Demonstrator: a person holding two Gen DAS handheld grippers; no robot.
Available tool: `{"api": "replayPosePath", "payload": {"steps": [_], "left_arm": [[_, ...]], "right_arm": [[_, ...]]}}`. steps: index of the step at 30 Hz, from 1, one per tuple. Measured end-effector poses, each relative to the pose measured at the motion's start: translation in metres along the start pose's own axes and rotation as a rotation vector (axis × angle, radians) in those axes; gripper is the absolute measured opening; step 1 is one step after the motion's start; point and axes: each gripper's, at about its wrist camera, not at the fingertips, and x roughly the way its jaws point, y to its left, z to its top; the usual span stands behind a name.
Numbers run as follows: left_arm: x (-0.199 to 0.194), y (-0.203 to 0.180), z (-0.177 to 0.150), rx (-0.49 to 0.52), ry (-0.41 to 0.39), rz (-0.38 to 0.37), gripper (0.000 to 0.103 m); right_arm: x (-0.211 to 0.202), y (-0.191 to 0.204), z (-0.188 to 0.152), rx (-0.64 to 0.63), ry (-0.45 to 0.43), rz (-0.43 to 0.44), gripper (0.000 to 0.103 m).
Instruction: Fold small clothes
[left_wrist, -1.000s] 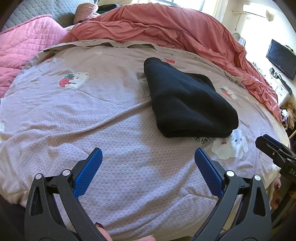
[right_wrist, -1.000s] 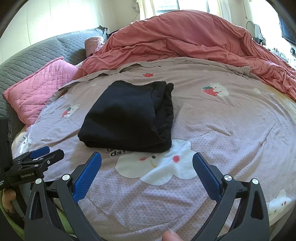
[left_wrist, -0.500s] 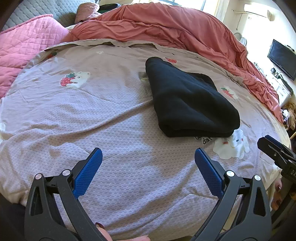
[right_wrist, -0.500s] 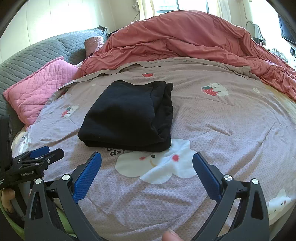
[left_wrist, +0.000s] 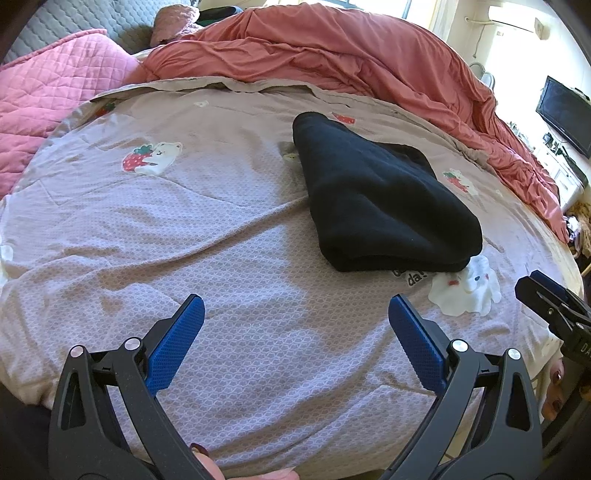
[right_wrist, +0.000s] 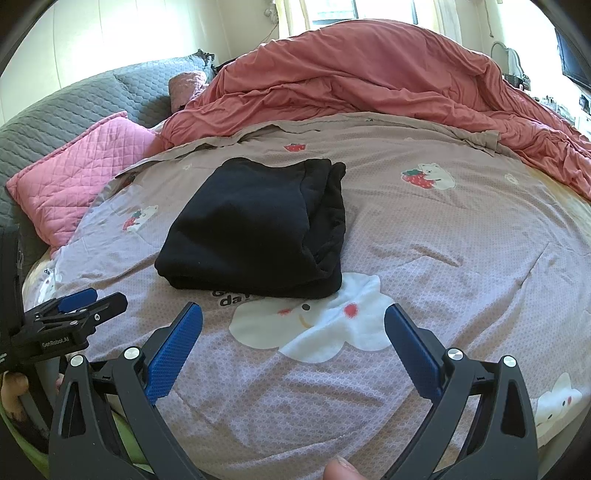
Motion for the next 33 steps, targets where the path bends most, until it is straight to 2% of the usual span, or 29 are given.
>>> {"api": "replayPosePath", "payload": {"steps": [33], "left_arm": [[-0.0015,-0.004,-0.0016,0.032,0.008,0.008,0.093]], "right_arm": [[0.0004,-0.0002,-0.0029,0.002,0.003,-0.011,0.098]]}}
